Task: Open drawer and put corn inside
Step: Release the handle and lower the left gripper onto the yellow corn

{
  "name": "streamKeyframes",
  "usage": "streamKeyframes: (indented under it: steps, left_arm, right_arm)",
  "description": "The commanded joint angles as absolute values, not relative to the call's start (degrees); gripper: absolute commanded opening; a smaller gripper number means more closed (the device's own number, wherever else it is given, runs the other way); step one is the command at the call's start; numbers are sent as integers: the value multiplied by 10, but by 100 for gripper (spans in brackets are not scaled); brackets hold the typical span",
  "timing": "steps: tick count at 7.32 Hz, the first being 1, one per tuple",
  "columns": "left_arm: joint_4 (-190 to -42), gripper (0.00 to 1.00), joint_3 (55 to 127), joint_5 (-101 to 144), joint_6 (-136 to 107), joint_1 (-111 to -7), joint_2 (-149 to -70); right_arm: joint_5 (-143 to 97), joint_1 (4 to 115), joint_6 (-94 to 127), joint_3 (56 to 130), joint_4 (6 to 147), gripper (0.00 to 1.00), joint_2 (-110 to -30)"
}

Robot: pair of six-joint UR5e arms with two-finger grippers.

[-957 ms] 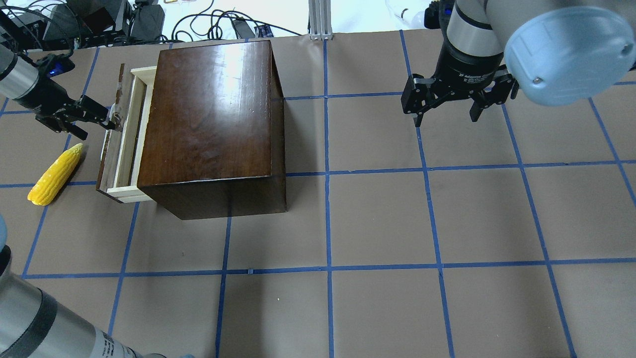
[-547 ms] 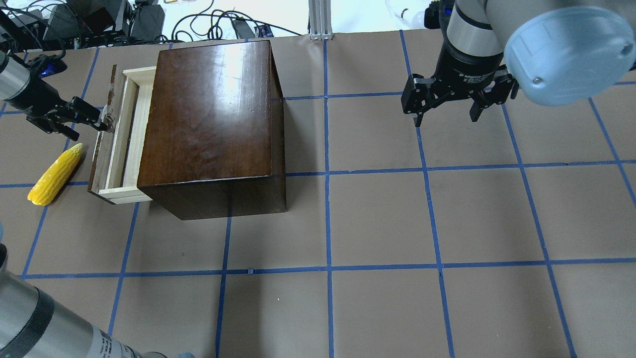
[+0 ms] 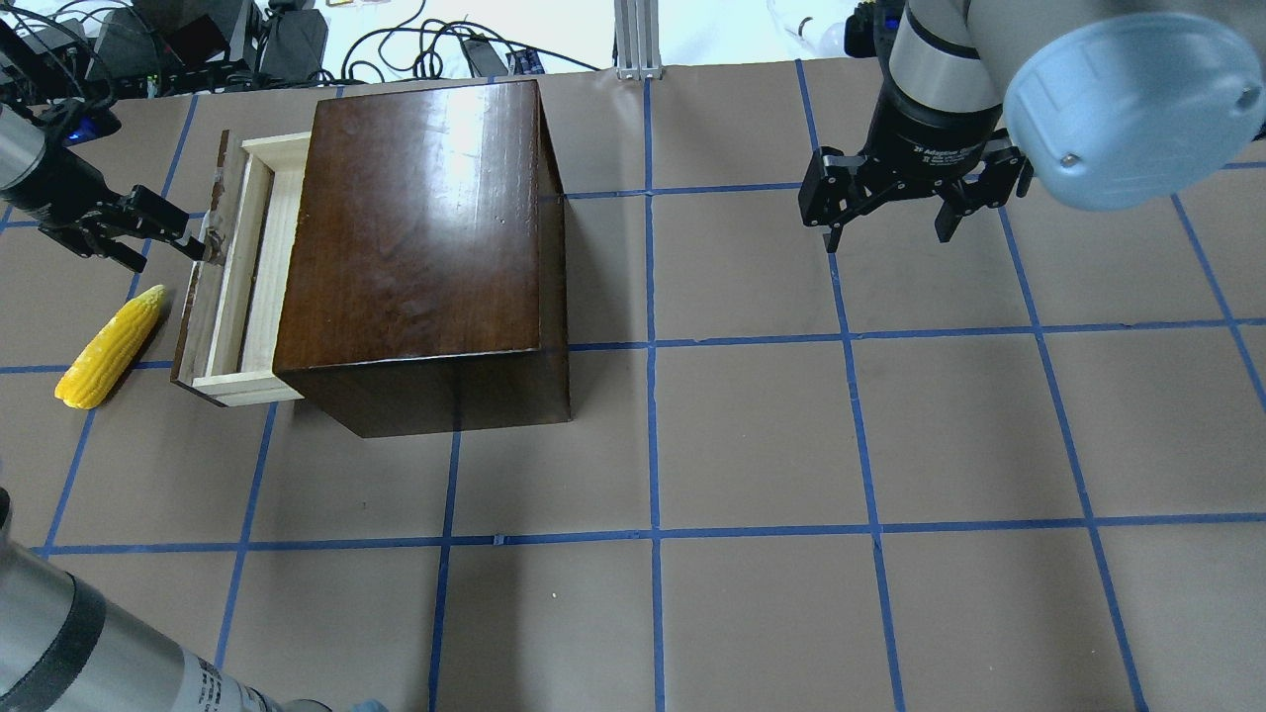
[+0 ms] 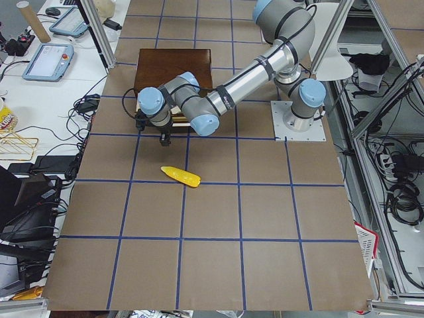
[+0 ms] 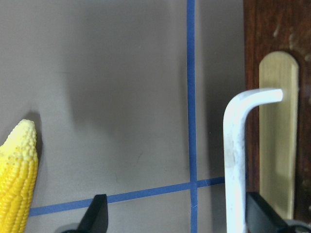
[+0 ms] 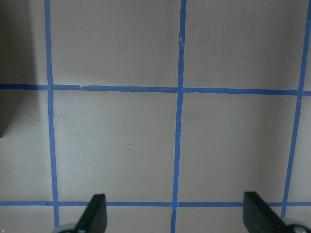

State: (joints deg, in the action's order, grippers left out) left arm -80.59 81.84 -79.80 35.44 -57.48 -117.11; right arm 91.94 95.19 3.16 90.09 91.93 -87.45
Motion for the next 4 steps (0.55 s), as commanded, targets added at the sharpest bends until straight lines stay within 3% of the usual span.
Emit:
streamKeyframes:
  steps: [1,4]
  left_arm:
    - [-809,100,798,-870,394,-575,-1164]
    - [-751,100,808,-925,508,-542,-1190]
  right_arm:
    - [919,952,32,901,919,100,-875]
    - [919,952,32,901,919,100,-875]
